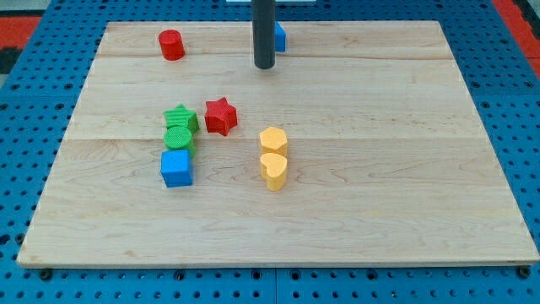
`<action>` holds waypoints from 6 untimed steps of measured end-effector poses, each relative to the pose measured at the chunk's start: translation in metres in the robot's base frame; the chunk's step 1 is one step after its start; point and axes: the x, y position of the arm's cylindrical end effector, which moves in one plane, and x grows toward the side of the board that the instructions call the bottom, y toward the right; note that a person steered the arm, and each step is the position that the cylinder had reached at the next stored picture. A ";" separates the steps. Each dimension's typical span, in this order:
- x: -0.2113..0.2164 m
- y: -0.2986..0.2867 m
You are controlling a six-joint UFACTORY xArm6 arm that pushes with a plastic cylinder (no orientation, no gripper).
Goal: Place the yellow heart right to the red star
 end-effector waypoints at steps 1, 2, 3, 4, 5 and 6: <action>0.014 0.030; 0.018 0.040; 0.018 0.045; 0.037 0.047; 0.109 0.060; 0.203 0.059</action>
